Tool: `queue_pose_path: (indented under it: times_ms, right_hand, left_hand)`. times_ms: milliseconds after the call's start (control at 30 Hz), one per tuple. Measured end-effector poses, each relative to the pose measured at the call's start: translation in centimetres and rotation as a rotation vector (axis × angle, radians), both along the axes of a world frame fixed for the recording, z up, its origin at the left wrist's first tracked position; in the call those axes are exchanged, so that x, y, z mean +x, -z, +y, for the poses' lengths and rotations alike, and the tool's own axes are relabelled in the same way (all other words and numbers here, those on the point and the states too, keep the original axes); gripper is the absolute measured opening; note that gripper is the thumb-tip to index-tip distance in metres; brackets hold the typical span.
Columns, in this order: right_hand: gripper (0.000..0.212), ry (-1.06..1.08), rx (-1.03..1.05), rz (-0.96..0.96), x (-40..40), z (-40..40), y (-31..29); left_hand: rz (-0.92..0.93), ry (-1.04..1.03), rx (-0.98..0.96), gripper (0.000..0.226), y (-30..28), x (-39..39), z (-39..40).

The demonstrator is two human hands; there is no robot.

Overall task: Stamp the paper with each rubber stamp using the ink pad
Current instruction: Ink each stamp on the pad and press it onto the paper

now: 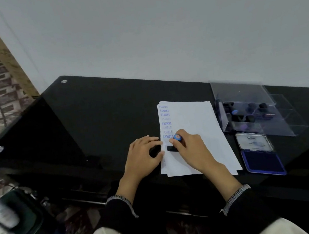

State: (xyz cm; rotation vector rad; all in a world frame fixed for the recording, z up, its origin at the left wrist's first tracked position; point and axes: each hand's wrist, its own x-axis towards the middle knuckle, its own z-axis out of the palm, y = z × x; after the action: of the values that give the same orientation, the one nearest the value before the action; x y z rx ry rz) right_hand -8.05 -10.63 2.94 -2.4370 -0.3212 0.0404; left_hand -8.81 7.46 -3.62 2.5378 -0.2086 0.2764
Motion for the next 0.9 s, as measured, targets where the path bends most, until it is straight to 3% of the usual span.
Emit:
queue_pose_path:
  times_ms: [200,900]
  right_hand:
    - [0.023,-0.002,-0.085,0.011,0.3,0.5,0.9]
    - [0.03,0.035,-0.129,-0.024,-0.1,0.8,1.7]
  left_hand:
    - [-0.018,0.036,0.017,0.049,-0.3,-0.4,0.0]
    - [0.014,0.049,0.035,0.027,-0.5,-0.4,0.0]
